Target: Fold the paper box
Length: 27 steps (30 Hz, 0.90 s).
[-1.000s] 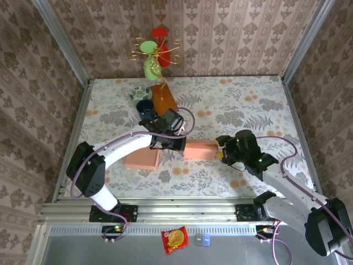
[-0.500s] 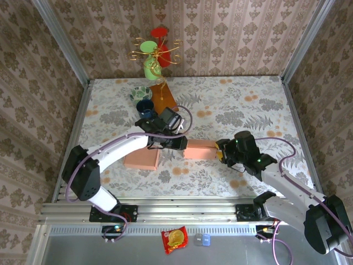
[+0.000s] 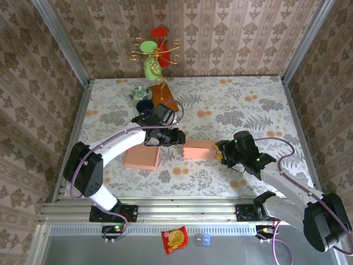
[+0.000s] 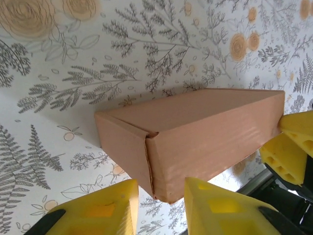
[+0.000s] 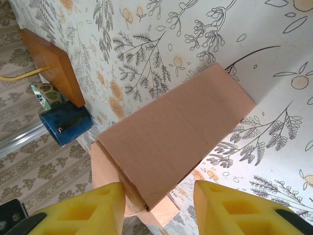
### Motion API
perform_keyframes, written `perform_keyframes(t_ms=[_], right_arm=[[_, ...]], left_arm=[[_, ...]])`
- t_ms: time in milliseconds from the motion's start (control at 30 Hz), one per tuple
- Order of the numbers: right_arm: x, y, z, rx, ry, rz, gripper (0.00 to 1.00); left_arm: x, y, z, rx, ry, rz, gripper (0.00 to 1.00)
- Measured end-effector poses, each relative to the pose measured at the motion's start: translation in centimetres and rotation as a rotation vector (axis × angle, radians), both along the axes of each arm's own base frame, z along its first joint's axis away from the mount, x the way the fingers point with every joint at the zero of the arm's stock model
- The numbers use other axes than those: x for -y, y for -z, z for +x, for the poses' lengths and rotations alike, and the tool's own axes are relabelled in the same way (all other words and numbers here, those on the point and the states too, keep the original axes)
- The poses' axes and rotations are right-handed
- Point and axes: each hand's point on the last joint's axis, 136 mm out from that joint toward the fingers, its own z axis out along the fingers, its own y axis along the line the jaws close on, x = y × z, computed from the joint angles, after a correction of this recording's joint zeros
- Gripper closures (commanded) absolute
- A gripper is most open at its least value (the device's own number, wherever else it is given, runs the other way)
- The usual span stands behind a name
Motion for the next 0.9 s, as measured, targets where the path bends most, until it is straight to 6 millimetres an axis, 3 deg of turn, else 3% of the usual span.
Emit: perform_keyframes(t_ms=[300,533,800,900], right_arm=[[0.0,0.0,0.0,-0.005,-0.001,-0.002,0.57],[0.4,0.3,-0.7,-0.050,0.008,-0.019,0.23],[-0.2,-0.9,-0.8,-0.092,0.097,0.084,0.08],[-0.3,-0.6,-0.6,-0.117,0.125,0.106,0.08]], left_arm=[[0.2,1.5,-0.5,-0.045,0.018,-0.001,0.75],[0.5,1.5,-0.6,-0.036,0.034,-0.017,0.79],[0.7,1.5,-0.7,-0.007,0.054,-0.013,0.82],[1.0,1.4,-0.9,0.012,0.068,-0.009,0.82]])
